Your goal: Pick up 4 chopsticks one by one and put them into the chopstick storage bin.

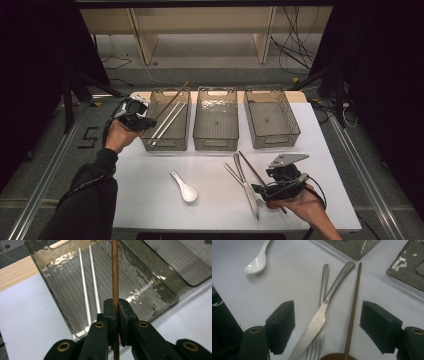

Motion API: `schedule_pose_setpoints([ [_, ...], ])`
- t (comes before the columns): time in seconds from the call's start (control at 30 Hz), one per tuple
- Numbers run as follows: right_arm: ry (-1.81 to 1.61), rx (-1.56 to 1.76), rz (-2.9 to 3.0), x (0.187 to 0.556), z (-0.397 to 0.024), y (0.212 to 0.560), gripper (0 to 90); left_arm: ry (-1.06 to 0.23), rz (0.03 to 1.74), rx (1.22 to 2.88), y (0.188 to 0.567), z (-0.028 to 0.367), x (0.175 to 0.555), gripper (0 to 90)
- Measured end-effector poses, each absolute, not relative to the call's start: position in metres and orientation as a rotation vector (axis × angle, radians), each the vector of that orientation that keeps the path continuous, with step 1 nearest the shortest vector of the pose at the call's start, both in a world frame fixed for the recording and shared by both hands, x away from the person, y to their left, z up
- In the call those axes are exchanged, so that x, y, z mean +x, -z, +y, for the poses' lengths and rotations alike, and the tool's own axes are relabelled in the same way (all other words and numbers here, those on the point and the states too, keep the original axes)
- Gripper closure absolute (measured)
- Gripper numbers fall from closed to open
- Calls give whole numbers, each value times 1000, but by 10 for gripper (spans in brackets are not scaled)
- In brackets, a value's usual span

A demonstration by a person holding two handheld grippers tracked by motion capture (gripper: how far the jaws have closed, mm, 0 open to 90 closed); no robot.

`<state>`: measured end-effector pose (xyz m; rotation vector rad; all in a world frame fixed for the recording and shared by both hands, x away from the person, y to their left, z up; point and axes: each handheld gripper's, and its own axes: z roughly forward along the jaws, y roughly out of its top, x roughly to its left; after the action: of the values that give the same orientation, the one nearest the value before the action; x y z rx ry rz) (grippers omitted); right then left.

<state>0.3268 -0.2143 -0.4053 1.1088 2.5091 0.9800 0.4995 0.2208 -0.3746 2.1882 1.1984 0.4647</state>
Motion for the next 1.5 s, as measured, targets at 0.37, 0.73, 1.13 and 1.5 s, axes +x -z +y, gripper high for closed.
schedule_pose_setpoints([
  [0.37,-987,1104,2514,327,-214,405,284,-449,1280,2180,390,218,518,849],
  [0.73,-986,1106,2512,328,-215,405,284,-406,1319,2162,395,215,517,596],
  [1.13,-918,1141,2496,332,-220,406,292,-340,1142,2083,368,209,456,293],
  [1.5,-747,1210,2537,348,-225,419,386,-283,1042,2039,368,197,413,191],
])
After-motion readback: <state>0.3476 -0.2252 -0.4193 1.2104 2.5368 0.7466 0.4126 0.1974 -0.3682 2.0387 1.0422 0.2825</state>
